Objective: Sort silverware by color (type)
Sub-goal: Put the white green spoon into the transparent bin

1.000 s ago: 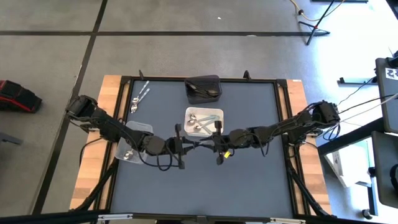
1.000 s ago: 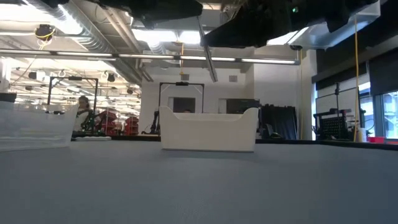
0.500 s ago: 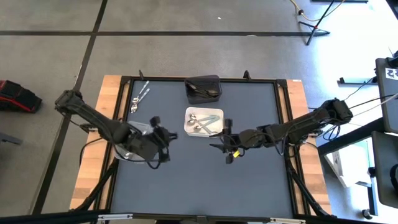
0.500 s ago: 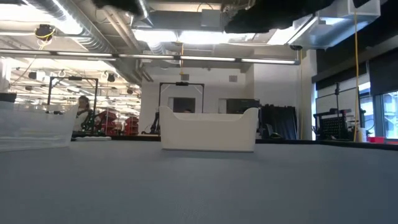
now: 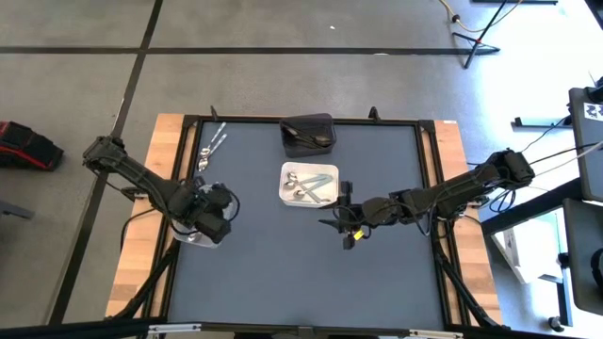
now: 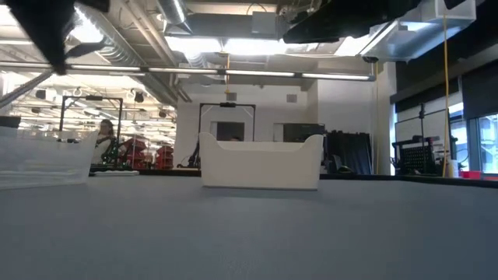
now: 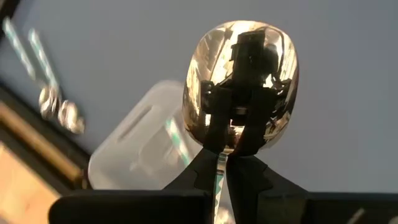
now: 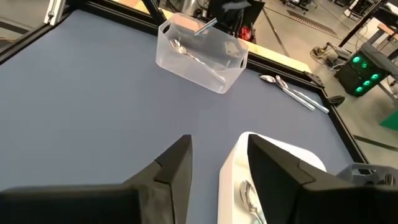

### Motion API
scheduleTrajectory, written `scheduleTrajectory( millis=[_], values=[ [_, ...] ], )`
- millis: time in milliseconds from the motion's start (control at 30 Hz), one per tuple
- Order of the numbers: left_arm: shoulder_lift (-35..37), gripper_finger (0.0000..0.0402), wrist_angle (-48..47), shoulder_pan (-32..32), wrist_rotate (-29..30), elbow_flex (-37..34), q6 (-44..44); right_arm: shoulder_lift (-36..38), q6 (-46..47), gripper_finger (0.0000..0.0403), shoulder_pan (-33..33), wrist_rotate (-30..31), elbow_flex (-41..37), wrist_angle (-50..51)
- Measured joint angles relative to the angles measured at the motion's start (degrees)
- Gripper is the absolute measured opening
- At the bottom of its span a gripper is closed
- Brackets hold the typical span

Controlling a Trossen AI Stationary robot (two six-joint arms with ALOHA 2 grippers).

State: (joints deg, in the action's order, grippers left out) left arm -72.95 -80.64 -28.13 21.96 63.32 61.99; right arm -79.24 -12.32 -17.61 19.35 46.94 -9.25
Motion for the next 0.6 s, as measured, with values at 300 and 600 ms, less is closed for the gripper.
scheduleTrajectory(
  millis=[300,600],
  values=[
    [0.0,0.0019,1.7,0.0,-6.6,-9.3,3.9,0.0,0.0,0.0144,0.0,0.0,0.0,0.1],
    [0.0,0.0061,2.1,3.9,-7.7,-13.6,4.9,0.0,0.0,0.0144,0.0,-0.1,0.0,0.1]
  ],
)
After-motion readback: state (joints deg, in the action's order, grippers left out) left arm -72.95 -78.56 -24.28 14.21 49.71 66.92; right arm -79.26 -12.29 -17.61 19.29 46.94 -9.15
